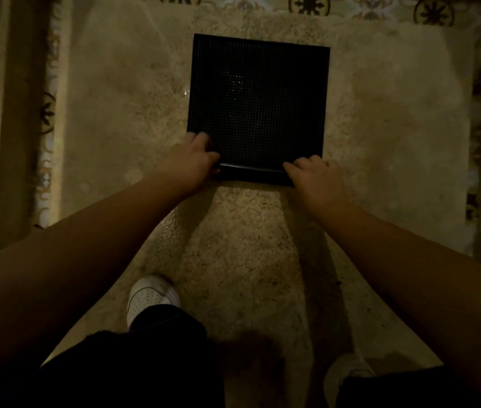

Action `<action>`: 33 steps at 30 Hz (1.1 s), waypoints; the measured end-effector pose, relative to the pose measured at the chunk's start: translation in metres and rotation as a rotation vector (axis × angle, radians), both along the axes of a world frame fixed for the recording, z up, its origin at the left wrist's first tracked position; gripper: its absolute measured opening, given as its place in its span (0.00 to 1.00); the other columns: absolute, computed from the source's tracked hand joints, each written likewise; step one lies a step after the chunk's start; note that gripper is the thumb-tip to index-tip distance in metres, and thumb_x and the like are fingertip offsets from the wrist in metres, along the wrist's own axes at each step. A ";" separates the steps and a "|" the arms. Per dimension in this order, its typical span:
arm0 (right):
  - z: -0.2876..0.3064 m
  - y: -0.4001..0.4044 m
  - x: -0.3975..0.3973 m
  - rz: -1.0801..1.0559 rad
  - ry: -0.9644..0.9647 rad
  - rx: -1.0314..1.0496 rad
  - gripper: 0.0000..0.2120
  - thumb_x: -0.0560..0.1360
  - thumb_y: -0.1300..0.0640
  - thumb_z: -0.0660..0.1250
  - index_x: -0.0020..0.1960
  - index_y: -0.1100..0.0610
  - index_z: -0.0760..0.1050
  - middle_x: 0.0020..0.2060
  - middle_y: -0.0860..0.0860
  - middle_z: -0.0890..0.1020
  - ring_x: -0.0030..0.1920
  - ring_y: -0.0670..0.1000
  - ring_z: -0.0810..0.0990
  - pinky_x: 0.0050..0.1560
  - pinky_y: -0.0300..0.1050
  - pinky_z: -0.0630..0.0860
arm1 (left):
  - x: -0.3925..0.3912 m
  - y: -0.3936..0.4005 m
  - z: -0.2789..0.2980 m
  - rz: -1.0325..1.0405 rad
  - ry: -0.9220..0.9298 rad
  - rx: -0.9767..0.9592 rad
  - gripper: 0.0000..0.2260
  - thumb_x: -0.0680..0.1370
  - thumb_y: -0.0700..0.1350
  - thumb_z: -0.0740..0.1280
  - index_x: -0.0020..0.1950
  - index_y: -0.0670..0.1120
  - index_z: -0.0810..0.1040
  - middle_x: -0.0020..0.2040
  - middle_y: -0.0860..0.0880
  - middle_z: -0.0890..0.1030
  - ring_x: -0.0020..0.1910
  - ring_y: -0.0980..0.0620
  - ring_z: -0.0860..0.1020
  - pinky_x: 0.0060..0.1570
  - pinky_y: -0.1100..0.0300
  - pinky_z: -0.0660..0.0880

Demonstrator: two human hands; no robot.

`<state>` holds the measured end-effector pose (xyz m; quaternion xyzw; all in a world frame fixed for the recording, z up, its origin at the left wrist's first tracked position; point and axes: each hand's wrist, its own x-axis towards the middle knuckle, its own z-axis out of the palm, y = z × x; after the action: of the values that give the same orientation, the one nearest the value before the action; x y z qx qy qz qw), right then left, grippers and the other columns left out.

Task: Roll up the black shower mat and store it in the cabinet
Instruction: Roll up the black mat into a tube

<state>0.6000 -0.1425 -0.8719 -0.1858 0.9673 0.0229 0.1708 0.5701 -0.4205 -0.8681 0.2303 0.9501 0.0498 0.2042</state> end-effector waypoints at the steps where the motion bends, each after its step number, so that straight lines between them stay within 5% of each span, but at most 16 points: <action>1: 0.003 -0.002 -0.005 0.009 -0.022 0.011 0.19 0.74 0.55 0.66 0.64 0.53 0.74 0.54 0.53 0.80 0.54 0.57 0.75 0.51 0.52 0.69 | 0.003 0.002 0.001 -0.004 0.016 -0.013 0.17 0.79 0.49 0.64 0.66 0.44 0.73 0.58 0.40 0.74 0.56 0.40 0.72 0.48 0.46 0.76; 8: 0.013 0.001 -0.020 -0.037 -0.075 -0.065 0.18 0.73 0.51 0.69 0.59 0.57 0.71 0.39 0.58 0.80 0.40 0.60 0.78 0.36 0.47 0.68 | 0.015 -0.002 -0.001 -0.116 0.152 0.037 0.17 0.75 0.42 0.68 0.64 0.46 0.76 0.62 0.44 0.79 0.58 0.40 0.77 0.51 0.47 0.73; 14: 0.003 0.009 -0.025 -0.122 -0.137 -0.138 0.17 0.77 0.50 0.65 0.63 0.54 0.75 0.53 0.58 0.80 0.52 0.60 0.76 0.46 0.52 0.75 | 0.013 0.003 -0.007 -0.127 0.116 -0.137 0.25 0.79 0.44 0.63 0.76 0.44 0.62 0.76 0.43 0.66 0.72 0.41 0.67 0.63 0.45 0.68; 17: 0.001 0.007 -0.021 -0.065 -0.071 -0.135 0.21 0.76 0.49 0.66 0.66 0.57 0.73 0.64 0.58 0.75 0.61 0.61 0.71 0.56 0.56 0.73 | 0.004 0.013 -0.002 -0.089 0.114 -0.148 0.20 0.78 0.42 0.64 0.70 0.44 0.68 0.70 0.43 0.73 0.65 0.40 0.73 0.57 0.45 0.73; 20: 0.002 0.005 -0.021 -0.042 -0.055 -0.045 0.24 0.72 0.49 0.70 0.65 0.56 0.72 0.60 0.58 0.73 0.58 0.60 0.70 0.55 0.56 0.73 | -0.004 0.019 0.002 -0.086 0.119 -0.152 0.12 0.77 0.41 0.63 0.61 0.44 0.71 0.61 0.44 0.78 0.59 0.40 0.75 0.49 0.48 0.74; 24: 0.005 -0.001 -0.031 -0.068 -0.093 -0.045 0.14 0.73 0.60 0.66 0.59 0.58 0.74 0.51 0.58 0.76 0.51 0.60 0.74 0.46 0.53 0.75 | -0.005 0.024 0.001 -0.061 0.093 -0.181 0.15 0.76 0.41 0.65 0.62 0.44 0.69 0.57 0.41 0.75 0.54 0.40 0.75 0.44 0.48 0.74; 33: 0.011 0.010 -0.065 -0.061 -0.284 -0.044 0.22 0.73 0.47 0.70 0.63 0.55 0.70 0.54 0.58 0.79 0.51 0.60 0.78 0.45 0.49 0.74 | -0.024 0.021 0.008 -0.049 -0.079 -0.136 0.15 0.77 0.46 0.65 0.62 0.44 0.72 0.53 0.40 0.79 0.48 0.39 0.79 0.45 0.47 0.78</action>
<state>0.5350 -0.1321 -0.8612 -0.1616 0.9389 -0.0301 0.3023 0.5460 -0.3993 -0.8599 0.2369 0.9367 -0.0107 0.2577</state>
